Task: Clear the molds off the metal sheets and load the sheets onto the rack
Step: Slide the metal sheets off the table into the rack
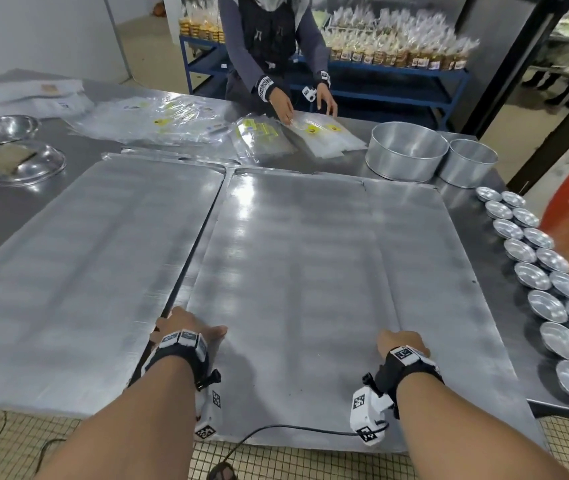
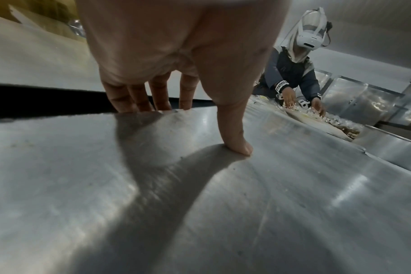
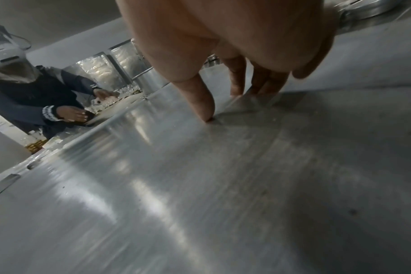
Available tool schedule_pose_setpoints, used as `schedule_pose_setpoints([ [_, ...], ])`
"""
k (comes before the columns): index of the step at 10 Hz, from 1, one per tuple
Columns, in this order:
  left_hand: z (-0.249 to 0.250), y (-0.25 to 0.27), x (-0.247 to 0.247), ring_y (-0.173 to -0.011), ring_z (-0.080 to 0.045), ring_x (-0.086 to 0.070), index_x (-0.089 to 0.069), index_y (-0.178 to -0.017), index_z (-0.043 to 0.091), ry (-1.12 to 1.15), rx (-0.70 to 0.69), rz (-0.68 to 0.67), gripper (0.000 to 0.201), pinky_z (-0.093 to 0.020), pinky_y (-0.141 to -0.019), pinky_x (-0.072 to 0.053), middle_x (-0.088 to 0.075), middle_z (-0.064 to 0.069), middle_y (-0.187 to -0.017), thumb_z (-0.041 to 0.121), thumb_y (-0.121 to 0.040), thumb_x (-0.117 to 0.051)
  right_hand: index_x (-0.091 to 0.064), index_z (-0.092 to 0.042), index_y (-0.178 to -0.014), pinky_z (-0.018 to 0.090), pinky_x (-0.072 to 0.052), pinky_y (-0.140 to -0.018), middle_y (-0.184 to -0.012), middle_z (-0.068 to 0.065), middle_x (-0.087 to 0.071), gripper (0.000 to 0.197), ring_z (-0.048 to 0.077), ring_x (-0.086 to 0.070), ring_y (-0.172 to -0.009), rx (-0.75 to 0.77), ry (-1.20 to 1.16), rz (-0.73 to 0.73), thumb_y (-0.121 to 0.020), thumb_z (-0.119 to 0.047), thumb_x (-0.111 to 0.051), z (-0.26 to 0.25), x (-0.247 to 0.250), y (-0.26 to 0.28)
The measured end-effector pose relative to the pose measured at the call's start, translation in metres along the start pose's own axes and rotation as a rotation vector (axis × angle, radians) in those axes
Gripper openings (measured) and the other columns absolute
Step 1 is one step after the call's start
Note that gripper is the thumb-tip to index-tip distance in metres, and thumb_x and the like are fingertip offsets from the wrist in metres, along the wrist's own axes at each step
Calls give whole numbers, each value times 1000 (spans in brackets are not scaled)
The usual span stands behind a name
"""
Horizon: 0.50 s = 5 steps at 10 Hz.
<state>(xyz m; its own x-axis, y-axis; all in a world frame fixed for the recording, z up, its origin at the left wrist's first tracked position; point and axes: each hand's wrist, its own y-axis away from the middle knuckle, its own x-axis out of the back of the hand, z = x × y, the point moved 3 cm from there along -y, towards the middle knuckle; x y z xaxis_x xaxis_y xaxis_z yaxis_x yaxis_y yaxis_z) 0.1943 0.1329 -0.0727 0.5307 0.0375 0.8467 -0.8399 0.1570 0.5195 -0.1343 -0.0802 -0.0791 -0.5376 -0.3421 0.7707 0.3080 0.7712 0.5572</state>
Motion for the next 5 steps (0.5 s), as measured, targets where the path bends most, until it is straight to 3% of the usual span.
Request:
schedule_pose_setpoints([
  [1,-1,4,0,-121,-36,-52,-40,-137,8,145,69,-42,115,-45,-94,-50,-53,-18,-132,59,-46,-87,-61,-4,-110,38,-47,-96,-124,19,-63,41,38,-60,-113,4,-34,-32,-75,-26,-60,-1,2,1],
  [2,-3,6,5,-102,-37,-64,-51,-125,-1,259,109,-138,108,-47,-90,-54,-65,-20,-115,52,-41,-94,-49,-2,-132,38,-47,-92,-134,22,-55,64,39,-60,-115,-20,-114,-63,-75,-24,-69,1,-1,-2],
  [3,-2,10,9,-98,-34,-65,-60,-103,1,304,101,-234,76,-43,-92,-53,-67,-18,-107,47,-53,-94,-51,0,-131,42,-51,-96,-128,22,-60,79,40,-62,-110,-29,-194,-101,-61,-29,-75,4,-1,-5],
  [4,-1,9,7,-91,-24,-55,-62,-113,-3,420,20,-251,72,-29,-80,-49,-62,-15,-105,35,-60,-93,-63,2,-116,41,-54,-91,-114,21,-68,64,39,-66,-98,-30,-285,-110,-61,-29,-76,6,5,-6],
  [5,-1,8,8,-90,-21,-49,-57,-130,0,545,-43,-207,84,-24,-54,-39,-51,-8,-103,28,-59,-92,-64,2,-113,36,-52,-85,-107,16,-68,54,37,-65,-92,-51,-364,-120,-69,-26,-77,8,15,-3],
])
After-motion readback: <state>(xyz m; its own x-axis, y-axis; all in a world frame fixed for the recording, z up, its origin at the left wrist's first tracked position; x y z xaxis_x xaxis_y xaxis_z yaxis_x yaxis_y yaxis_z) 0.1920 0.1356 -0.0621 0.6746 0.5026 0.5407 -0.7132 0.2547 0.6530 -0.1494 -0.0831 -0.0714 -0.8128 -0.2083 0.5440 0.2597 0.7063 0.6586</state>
